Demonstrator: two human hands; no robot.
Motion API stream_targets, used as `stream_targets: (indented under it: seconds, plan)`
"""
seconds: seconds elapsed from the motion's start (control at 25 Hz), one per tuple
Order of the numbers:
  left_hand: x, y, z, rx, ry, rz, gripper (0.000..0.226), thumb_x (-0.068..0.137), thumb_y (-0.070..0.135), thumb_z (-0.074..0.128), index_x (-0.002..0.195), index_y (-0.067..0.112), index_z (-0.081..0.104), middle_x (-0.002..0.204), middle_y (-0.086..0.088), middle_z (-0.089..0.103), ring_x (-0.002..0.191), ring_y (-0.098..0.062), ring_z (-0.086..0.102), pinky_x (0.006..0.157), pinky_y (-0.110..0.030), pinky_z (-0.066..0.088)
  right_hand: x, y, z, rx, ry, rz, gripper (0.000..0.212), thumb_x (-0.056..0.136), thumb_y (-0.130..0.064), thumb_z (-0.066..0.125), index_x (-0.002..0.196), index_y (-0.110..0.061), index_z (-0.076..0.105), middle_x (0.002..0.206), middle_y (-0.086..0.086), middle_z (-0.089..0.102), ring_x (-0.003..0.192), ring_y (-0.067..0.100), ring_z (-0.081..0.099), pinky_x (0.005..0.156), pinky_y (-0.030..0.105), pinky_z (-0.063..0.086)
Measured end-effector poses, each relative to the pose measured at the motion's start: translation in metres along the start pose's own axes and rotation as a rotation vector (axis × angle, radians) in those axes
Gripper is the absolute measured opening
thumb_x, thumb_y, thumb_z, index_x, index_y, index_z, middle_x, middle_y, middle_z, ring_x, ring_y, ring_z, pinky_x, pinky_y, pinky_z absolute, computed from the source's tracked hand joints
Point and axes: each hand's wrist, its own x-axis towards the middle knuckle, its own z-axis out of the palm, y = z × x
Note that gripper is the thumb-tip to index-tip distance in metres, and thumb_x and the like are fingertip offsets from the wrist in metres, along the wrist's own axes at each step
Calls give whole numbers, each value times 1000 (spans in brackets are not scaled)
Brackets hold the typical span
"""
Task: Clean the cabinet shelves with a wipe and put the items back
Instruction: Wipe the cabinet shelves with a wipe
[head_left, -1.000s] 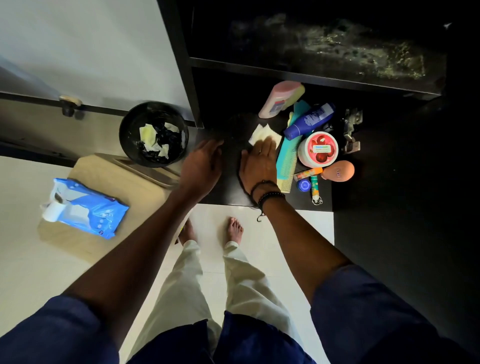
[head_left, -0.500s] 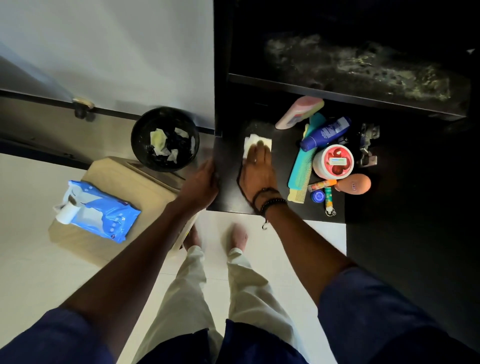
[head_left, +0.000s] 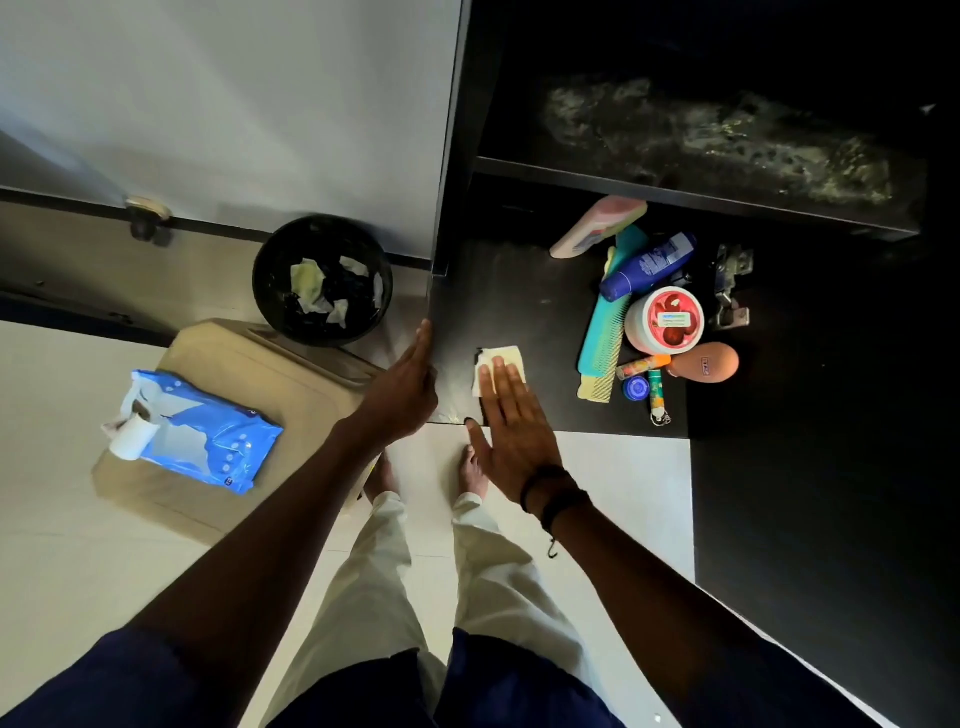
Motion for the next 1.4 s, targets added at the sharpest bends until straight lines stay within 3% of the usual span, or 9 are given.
stream_targets:
  seconds: [0.24,0.36,0.52,0.64,0.76,1.0,1.12,1.28,1.4]
  plan:
    - [-6,-6,4,-26,-16,-17,62,99,16,33,153,16,4,142,-20,44,106,-35,59,85,-38,49,92,17,-42,97,70,375,75,96,-51,24,151,-3,4,159,15,2,148,28,2,121,39,4]
    - [-7,-14,0,-136,-18,-99,62,93,23,31,152,17,12,127,-19,57,100,-33,62,85,-40,50,95,-16,-28,105,45,214,73,97,-50,24,151,-5,4,159,14,1,148,26,0,121,38,5]
    - [-15,-17,-1,-225,8,-254,53,100,12,36,151,8,19,146,-16,42,132,-29,44,105,-37,36,-11,-50,22,61,-19,4,69,96,-51,28,151,-9,18,159,10,15,148,25,10,120,40,16]
    - [-21,-25,-1,-237,9,-226,49,101,14,36,148,7,27,144,-14,45,135,-26,42,110,-37,35,-17,-15,21,37,22,122,73,95,-54,28,151,-8,17,158,11,15,147,26,13,119,42,20]
    - [-23,-24,1,-281,33,-268,47,101,14,36,147,5,30,144,-13,46,134,-25,43,109,-32,33,43,-8,-5,98,98,361,79,94,-58,23,152,-8,4,160,11,2,148,27,2,121,42,9]
    - [-29,-36,-6,-307,95,-295,42,102,16,36,143,4,37,134,-16,54,124,-32,51,106,-40,39,12,-84,26,81,36,36,68,97,-50,26,152,-12,13,160,7,10,148,22,7,121,39,12]
    - [-29,-31,-8,-290,102,-314,43,103,18,36,144,5,36,143,-15,45,132,-29,43,110,-35,33,-26,-47,38,58,66,107,67,96,-50,29,151,-13,20,158,7,18,147,23,14,118,41,21]
    - [-26,-32,-8,-315,88,-291,40,102,20,35,137,2,43,132,-23,52,123,-36,50,105,-47,40,17,-27,15,98,148,396,75,94,-58,20,151,-11,12,159,9,12,147,26,11,120,41,15]
    - [-24,-28,-8,-331,88,-332,40,101,19,35,137,3,43,130,-25,53,121,-39,50,103,-49,41,55,-55,8,127,100,222,71,96,-52,21,152,-10,6,160,9,4,148,25,3,121,41,9]
